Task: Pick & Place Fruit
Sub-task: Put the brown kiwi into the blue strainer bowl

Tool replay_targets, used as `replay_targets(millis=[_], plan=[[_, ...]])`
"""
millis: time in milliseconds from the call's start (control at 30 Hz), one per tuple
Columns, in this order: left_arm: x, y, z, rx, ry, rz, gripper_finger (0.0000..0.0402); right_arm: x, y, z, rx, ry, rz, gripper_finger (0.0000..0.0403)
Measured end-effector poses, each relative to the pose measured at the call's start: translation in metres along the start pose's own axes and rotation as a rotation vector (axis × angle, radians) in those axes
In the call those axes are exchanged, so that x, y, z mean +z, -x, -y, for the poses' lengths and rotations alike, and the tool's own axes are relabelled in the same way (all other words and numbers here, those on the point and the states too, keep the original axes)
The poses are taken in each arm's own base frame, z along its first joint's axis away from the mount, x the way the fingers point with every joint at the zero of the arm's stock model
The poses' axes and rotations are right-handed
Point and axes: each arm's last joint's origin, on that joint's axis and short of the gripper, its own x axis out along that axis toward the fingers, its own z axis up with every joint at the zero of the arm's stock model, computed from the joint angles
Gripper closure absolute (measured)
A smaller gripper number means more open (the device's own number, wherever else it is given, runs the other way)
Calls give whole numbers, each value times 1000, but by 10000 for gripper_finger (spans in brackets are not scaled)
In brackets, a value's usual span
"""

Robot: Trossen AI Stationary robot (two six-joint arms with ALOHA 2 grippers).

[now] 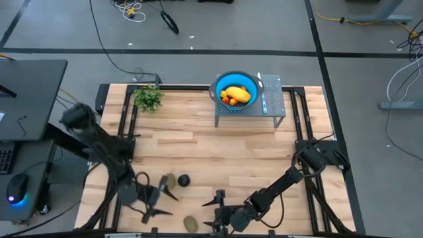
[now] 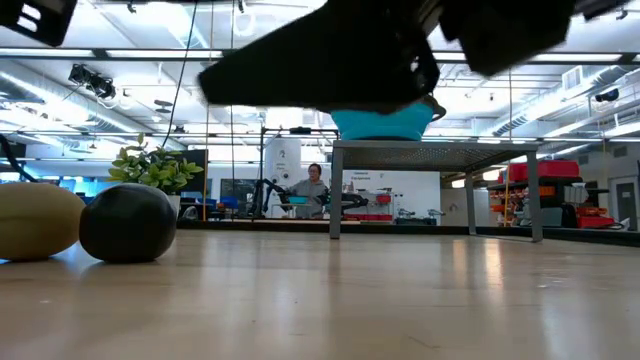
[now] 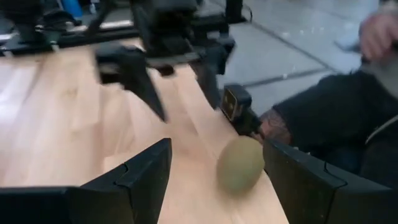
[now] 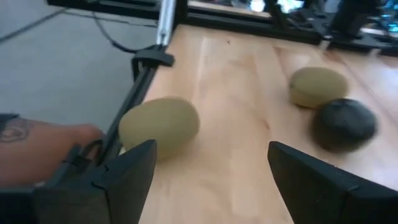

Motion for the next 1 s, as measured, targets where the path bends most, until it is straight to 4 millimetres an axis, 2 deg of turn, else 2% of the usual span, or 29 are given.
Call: replay_targets(millis=[200,400,600,767,1000], plan=[[3,-41,31,-39,-89,-73,140,14,18,-2,-59,10,-24,84],[-3,-68,46,-66,-87,-188,140,22,40,-9,-116,50,-47,84],[-8,-81,53,-68,-96,-205,140,23,59,-17,-196,65,-67,84],[-15,-95,52,-63,-108,-204,137,22,64,-20,-228,58,-61,84],[-17,-99,50,-78,-96,-195,85,19,64,-19,-234,44,-75,84]])
